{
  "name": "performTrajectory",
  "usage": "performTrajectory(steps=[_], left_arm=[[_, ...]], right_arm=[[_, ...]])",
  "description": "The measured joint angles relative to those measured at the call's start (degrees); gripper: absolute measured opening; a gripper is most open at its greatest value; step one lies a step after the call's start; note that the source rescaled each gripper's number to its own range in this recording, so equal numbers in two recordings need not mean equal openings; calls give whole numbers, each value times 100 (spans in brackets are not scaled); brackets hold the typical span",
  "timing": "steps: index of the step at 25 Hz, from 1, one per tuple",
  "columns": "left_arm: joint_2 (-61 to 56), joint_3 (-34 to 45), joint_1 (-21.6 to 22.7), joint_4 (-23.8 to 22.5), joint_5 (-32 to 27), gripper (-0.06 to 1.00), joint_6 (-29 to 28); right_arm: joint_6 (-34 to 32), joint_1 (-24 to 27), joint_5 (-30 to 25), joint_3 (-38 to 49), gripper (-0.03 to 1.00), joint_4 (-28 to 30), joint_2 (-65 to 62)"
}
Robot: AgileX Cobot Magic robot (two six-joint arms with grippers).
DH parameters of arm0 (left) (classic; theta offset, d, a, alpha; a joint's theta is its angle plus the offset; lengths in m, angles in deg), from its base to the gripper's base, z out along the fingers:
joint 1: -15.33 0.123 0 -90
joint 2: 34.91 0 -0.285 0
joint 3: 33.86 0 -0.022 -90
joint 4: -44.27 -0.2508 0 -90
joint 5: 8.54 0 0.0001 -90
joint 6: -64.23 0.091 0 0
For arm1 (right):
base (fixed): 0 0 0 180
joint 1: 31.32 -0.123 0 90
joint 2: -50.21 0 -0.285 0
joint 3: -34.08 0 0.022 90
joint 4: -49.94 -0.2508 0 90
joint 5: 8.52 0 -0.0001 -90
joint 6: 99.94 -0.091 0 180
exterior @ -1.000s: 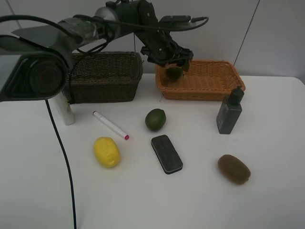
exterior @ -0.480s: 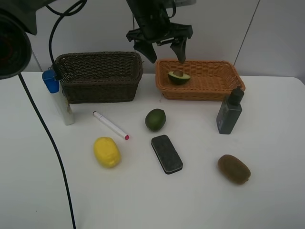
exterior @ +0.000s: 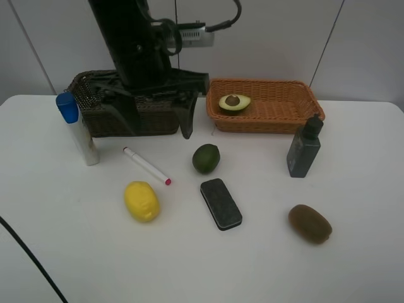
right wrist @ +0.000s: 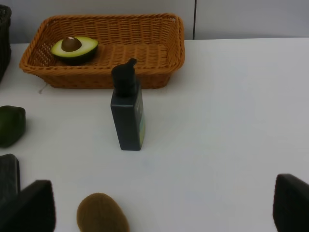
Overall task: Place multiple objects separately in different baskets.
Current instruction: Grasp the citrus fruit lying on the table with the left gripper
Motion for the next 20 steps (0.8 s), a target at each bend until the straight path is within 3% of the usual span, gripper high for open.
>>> performTrajectory(steps=[4, 8, 14, 20], left_arm=[[-448, 1239, 0, -153, 45, 100, -376], [-382, 1978, 0, 75, 804, 100, -449], [18, 2227, 0, 155, 1847, 100, -635], [430, 2234, 0, 137, 2362, 100, -744]], right_arm=[[0, 0, 0, 0, 100, 0, 0], [0, 0, 0, 0, 100, 0, 0], [0, 0, 0, 0, 100, 0, 0], [0, 0, 0, 0, 100, 0, 0]])
